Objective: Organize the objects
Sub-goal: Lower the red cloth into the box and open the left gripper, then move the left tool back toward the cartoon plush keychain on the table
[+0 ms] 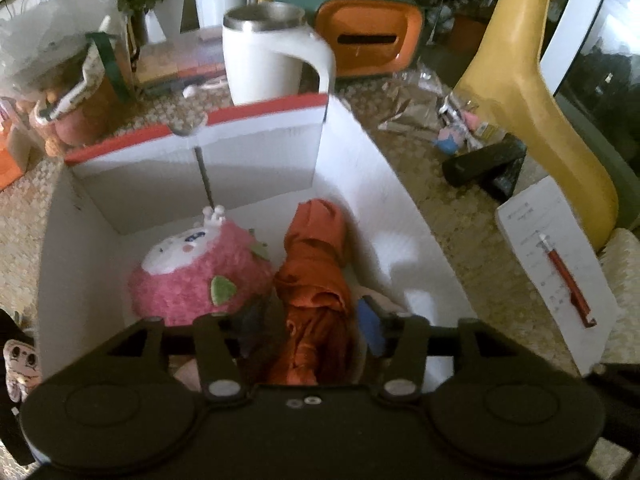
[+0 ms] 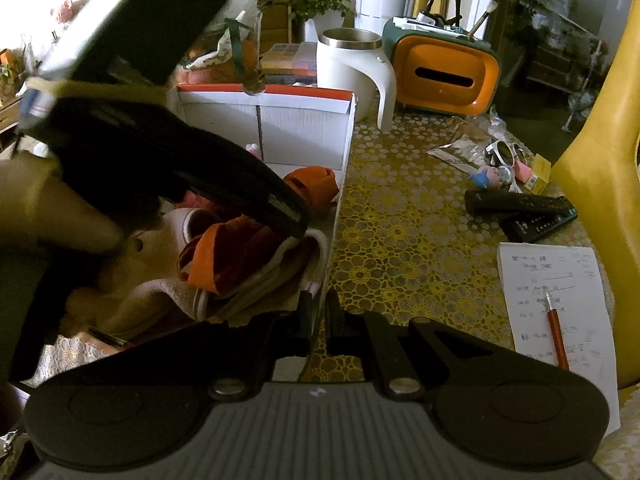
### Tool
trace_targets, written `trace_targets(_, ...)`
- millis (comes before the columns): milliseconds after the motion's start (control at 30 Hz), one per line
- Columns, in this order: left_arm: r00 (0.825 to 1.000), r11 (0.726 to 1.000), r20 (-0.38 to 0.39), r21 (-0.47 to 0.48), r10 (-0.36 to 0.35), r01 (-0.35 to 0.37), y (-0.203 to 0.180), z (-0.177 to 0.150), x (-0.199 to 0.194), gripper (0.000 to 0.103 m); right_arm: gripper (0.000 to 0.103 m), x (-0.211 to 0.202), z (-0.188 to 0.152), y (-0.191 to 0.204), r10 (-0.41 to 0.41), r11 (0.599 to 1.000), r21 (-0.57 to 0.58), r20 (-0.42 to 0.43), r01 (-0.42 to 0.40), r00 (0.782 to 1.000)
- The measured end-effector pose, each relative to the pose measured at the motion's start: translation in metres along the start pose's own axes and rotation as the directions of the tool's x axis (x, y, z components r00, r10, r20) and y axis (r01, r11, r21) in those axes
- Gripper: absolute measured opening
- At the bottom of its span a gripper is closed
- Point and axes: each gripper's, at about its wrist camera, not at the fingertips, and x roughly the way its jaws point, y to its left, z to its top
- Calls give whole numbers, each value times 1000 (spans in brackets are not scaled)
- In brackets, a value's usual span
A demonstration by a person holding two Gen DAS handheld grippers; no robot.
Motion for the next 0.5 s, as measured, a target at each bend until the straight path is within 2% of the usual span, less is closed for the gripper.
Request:
trace_targets(267,997,1000,82,14,3,-5,18,-9,-44,56,6,-1,0,3,-20,1000,-14,-4,20,1000)
trace_targets(500,988,999,145,-7,46,-45,48,-26,-83,58,6,0,0,8,-39,999,-31,-4,39,999)
